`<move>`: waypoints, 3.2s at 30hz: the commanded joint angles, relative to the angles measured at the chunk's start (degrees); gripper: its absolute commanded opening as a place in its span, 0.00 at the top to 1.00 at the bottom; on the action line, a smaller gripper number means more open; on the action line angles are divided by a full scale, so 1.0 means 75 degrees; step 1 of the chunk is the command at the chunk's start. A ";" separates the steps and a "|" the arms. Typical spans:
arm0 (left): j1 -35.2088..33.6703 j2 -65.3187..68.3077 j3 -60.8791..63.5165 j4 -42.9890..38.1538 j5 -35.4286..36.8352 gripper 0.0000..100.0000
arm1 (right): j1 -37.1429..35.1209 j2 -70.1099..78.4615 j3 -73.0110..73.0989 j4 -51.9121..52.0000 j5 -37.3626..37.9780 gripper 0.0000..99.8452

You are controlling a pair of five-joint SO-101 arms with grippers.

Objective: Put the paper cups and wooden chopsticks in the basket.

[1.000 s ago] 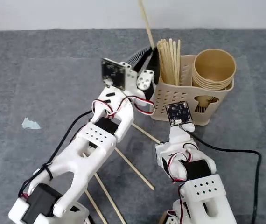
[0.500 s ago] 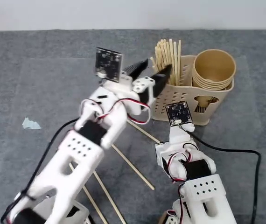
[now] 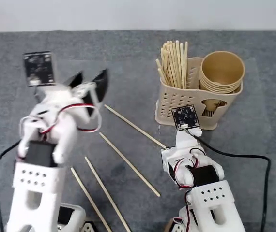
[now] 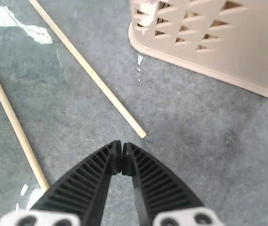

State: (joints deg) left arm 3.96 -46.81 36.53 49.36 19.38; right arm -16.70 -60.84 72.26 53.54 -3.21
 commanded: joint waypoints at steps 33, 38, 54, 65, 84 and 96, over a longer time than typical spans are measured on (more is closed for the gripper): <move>-0.2180 -0.6447 0.7355 -0.0246 -0.1360 0.78 | -0.3651 0.4507 -0.3095 0.0651 0.0973 0.97; -0.2180 -0.7572 0.7637 0.0223 -0.1360 0.78 | -0.3745 0.5632 -0.3962 0.0979 0.0903 0.85; -0.2907 -0.7654 0.7625 0.0211 -0.1360 0.78 | -0.3792 0.9325 -0.6834 0.1061 0.0527 0.88; -0.2907 -0.7654 0.7625 0.0211 -0.1360 0.78 | -0.3440 1.0297 -0.7314 0.1061 0.0574 0.91; -0.2907 -0.7654 0.7648 0.0199 -0.1360 0.78 | -0.2245 0.6429 -0.7596 0.2819 0.1594 0.99; -0.2907 -0.7654 0.7672 0.0199 -0.1360 0.78 | -0.0240 0.4624 -1.0010 0.2526 0.2262 0.99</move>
State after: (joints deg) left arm -17.49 -103.16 94.37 52.26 9.98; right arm -22.59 -22.77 1.49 76.04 11.65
